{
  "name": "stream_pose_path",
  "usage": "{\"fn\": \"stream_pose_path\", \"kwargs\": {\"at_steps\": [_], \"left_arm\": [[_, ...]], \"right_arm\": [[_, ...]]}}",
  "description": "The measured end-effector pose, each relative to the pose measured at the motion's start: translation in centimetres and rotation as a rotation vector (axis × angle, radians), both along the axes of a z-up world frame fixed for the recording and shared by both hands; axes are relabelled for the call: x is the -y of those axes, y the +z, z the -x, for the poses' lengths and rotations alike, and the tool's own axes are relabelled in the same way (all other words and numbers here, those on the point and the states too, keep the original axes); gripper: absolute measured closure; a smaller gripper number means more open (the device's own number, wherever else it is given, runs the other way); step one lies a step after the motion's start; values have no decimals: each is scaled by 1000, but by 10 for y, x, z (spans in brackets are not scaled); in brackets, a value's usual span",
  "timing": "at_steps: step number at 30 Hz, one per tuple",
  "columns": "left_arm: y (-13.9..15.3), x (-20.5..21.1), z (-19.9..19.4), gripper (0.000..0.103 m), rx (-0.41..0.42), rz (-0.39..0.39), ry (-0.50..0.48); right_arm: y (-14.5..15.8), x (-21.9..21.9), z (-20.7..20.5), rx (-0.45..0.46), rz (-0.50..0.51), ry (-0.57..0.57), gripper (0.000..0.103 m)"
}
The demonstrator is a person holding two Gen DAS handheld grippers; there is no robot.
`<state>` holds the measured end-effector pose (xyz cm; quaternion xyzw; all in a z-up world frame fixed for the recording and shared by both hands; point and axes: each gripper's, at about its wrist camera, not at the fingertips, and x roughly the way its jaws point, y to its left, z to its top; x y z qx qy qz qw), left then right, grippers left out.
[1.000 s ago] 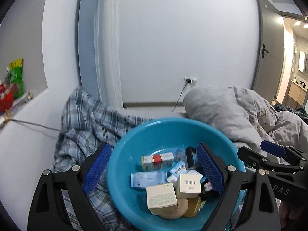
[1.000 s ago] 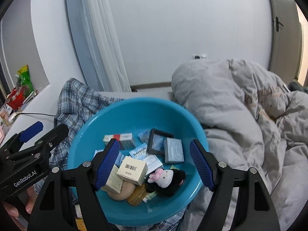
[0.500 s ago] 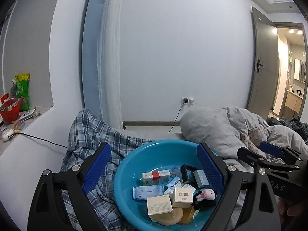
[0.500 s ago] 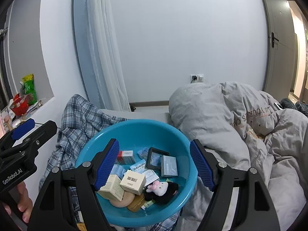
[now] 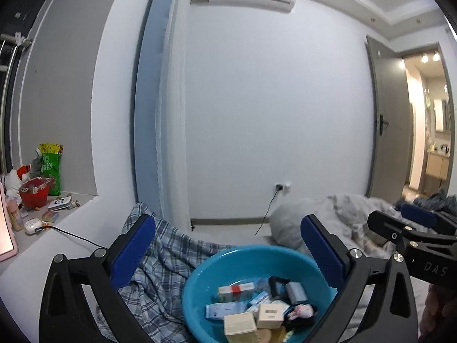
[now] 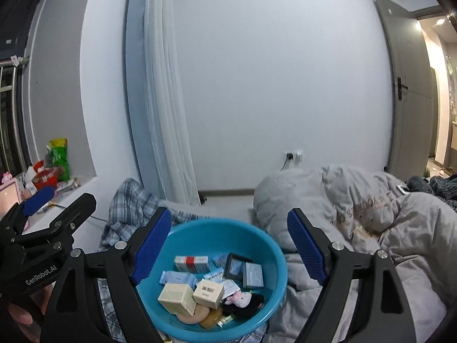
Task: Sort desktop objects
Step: 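Raise both open grippers up from the basin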
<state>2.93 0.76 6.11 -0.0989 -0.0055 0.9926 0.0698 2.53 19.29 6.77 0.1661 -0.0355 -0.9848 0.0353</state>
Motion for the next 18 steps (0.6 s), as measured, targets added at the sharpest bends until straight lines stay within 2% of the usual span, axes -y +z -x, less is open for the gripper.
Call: {"fn": "stream_pose_path", "kwargs": {"at_steps": [8,12,18], "left_arm": [[28,13,-35,0,-86,-32,9],[35,13,-44,0,-75,-24,8],[45,13,-64,0,-124,-16,5]], "right_arm": [[28,-4,-35,-115,-4,-19,2],[35,-6,-46,-150,2,-33,1],[42,-8,-58,-173,15,-30,1]]}}
